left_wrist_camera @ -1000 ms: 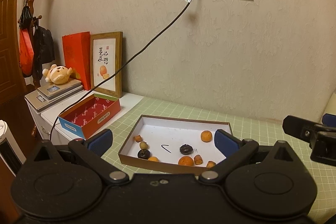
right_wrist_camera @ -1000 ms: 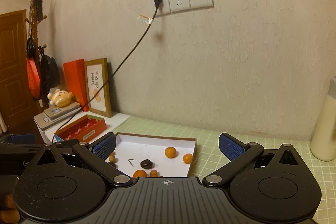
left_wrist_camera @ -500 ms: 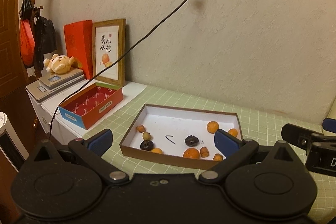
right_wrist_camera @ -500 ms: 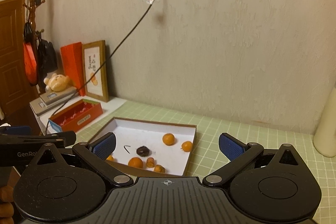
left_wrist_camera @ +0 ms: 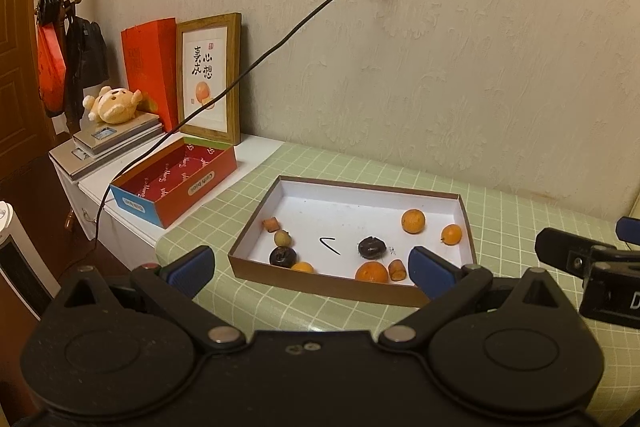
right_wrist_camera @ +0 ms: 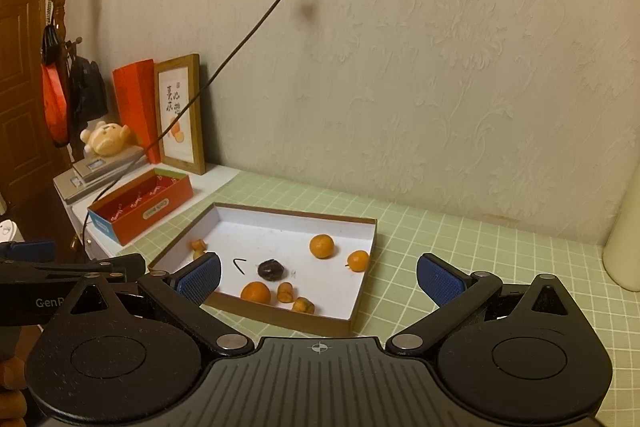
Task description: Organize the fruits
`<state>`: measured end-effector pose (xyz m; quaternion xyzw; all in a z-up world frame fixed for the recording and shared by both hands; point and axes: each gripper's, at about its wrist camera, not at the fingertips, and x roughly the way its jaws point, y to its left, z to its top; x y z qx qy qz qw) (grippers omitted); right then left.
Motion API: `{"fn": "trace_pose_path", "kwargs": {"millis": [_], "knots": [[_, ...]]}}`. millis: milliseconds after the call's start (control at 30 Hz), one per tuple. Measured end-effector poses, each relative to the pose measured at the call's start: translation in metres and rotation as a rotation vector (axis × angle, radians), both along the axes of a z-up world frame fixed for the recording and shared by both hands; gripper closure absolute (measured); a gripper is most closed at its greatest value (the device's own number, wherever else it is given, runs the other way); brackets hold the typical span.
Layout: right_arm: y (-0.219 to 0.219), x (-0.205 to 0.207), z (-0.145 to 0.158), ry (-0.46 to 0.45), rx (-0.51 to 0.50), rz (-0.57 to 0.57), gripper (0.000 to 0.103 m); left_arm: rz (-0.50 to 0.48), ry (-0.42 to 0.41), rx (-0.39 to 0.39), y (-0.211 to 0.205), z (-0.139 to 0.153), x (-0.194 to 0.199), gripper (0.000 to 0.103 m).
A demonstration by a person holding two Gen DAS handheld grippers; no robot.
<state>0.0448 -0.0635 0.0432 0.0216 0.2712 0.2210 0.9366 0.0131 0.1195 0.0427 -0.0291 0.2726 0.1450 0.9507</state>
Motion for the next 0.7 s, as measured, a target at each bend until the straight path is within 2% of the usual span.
{"fn": "trace_pose_path", "kwargs": {"millis": [500, 700], "knots": [[0.0, 0.013, -0.007, 0.024, 0.002, 0.0, 0.0, -0.005, 0.022, -0.01, 0.0, -0.006, 0.016, 0.006], [-0.013, 0.022, -0.007, -0.003, 0.035, -0.02, 0.0, -0.023, -0.003, -0.005, -0.003, -0.01, 0.024, 0.009]]}}
